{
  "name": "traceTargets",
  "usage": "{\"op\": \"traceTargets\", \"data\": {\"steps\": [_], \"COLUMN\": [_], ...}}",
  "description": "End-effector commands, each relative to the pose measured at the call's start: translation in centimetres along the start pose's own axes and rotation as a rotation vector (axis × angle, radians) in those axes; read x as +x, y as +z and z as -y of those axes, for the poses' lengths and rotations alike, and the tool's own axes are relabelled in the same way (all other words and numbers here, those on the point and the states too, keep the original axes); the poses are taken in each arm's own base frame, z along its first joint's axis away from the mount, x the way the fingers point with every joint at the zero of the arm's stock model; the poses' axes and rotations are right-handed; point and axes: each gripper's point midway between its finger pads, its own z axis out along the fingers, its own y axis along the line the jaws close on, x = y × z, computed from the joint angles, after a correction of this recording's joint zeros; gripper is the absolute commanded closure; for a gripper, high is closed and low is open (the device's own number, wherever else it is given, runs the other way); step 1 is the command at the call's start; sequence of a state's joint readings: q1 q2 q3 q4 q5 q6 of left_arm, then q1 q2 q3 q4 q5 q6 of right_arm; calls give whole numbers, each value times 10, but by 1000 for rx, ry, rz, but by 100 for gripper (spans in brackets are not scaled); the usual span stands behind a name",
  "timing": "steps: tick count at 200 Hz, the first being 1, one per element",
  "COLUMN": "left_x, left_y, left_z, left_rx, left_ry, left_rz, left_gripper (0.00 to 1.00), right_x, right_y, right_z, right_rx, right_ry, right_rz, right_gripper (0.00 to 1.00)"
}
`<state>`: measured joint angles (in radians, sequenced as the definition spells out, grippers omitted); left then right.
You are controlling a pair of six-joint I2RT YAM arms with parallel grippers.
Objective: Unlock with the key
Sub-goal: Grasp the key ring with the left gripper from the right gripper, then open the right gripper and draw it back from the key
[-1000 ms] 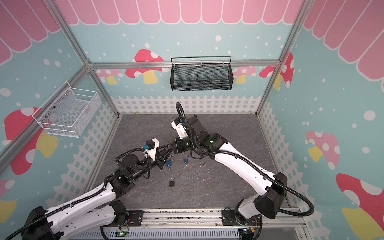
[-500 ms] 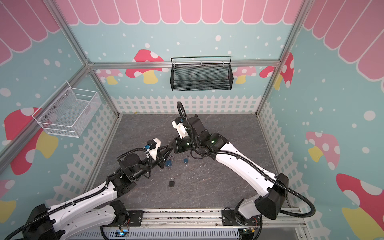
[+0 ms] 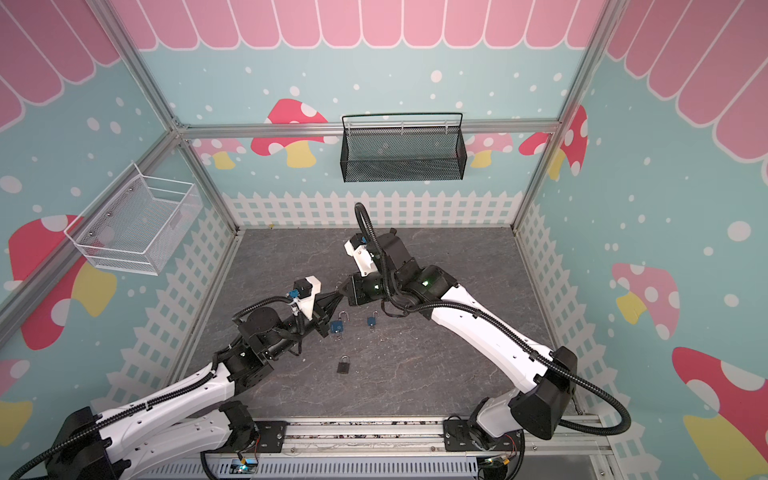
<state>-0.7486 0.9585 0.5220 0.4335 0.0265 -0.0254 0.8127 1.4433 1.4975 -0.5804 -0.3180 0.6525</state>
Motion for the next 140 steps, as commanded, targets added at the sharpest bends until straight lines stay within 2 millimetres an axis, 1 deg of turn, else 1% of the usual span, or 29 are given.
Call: {"op": "traceTargets", "data": {"steps": [1,16,35,45,70,93,101,140], "left_x": [-14,-14,-11,-10,-8,-9,-10,-17], "left_y": [1,0,-1,-3,-7,-9,-8,-9], "left_z": [-1,1,4,7,13,16,17,32], "left_rx": [-14,-2,19,35,68,87,97,190], "left_ry": [17,14,15,14,1,-23,-33,-62], "left_rz": [40,36,3,-21,-74,-120,-136,-168], "left_gripper": [98,100,100,100,100,100,100,100], "right_x": [-8,-8,-13,-15,-17,-15,-13,-5], "right_y": [-11,-12,-16,-18,-23,-26,-26,-22], "right_z": [-6,-5,-4,-2,-4,-19,-23,-26], "right_rx": [-25,-25,-25,-25,-55,-136,-159,-209], "right_ry": [-3,-6,-17,-27,-85,-171,-200,-271], "right_rz": [28,31,43,48,50,52,45,25], "right_gripper": [100,100,100,90,74,60,57,56]}}
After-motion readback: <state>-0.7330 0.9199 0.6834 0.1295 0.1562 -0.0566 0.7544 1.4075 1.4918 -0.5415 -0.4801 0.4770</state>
